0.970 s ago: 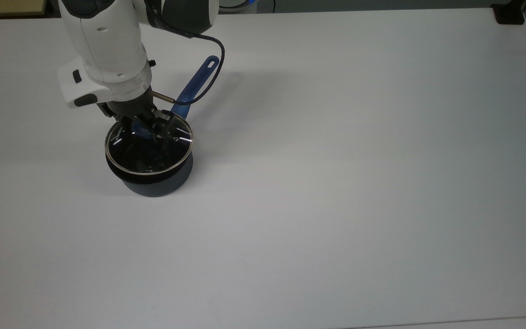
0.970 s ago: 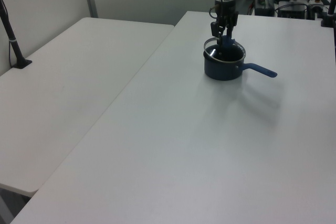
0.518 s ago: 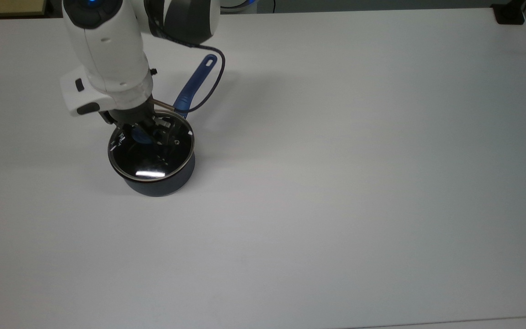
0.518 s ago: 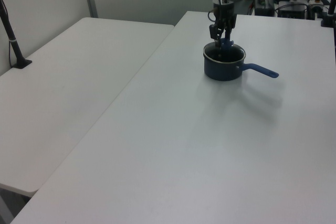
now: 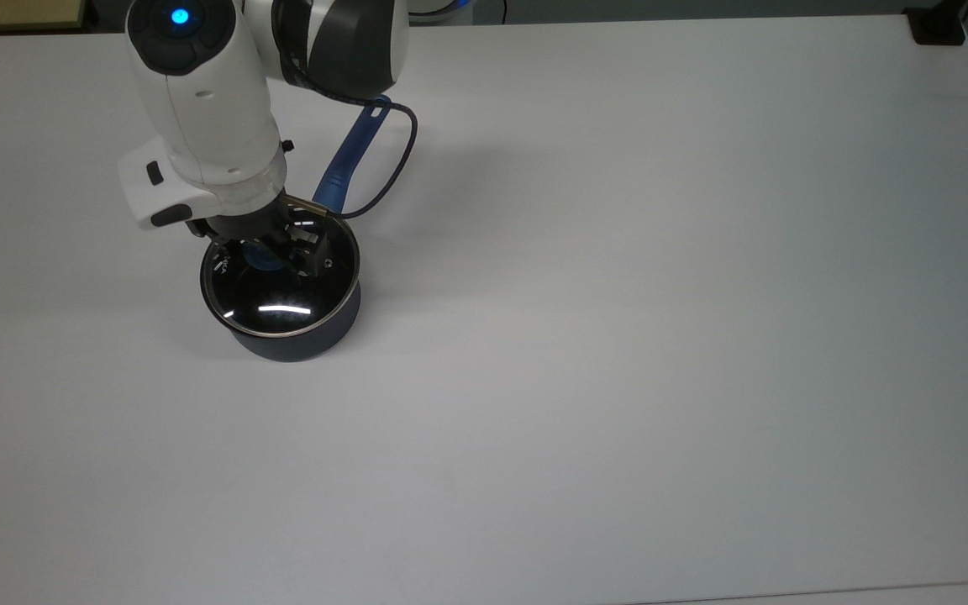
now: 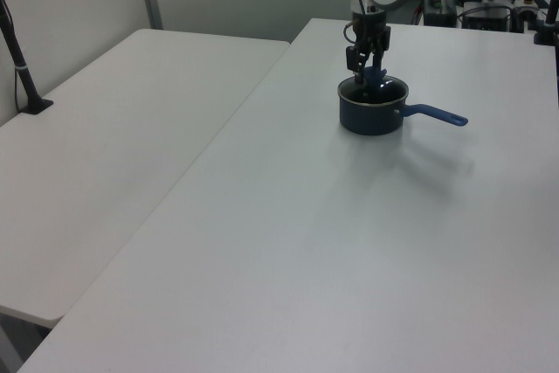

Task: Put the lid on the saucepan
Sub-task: 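Lower the lid onto the saucepan rim and settle it flat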

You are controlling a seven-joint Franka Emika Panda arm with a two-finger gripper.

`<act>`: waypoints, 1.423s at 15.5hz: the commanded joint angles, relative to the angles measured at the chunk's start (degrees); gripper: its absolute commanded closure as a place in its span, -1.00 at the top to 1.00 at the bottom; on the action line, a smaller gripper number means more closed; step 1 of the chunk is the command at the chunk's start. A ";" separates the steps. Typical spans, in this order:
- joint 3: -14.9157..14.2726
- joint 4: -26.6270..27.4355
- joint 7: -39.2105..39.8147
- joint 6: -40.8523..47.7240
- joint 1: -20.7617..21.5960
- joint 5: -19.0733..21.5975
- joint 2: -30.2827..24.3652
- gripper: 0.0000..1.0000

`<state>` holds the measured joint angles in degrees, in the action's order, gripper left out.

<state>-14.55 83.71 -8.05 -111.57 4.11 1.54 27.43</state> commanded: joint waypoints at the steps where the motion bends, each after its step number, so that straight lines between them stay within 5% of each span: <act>1: -0.92 -0.22 1.63 -1.37 0.90 0.84 0.52 0.54; 11: -1.36 -0.39 1.63 -1.28 0.73 1.28 0.16 0.13; 22: -1.97 -0.40 3.91 -2.86 0.99 -0.03 0.17 0.08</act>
<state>-15.41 82.96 -6.80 -113.28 4.09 1.55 27.87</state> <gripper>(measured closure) 0.463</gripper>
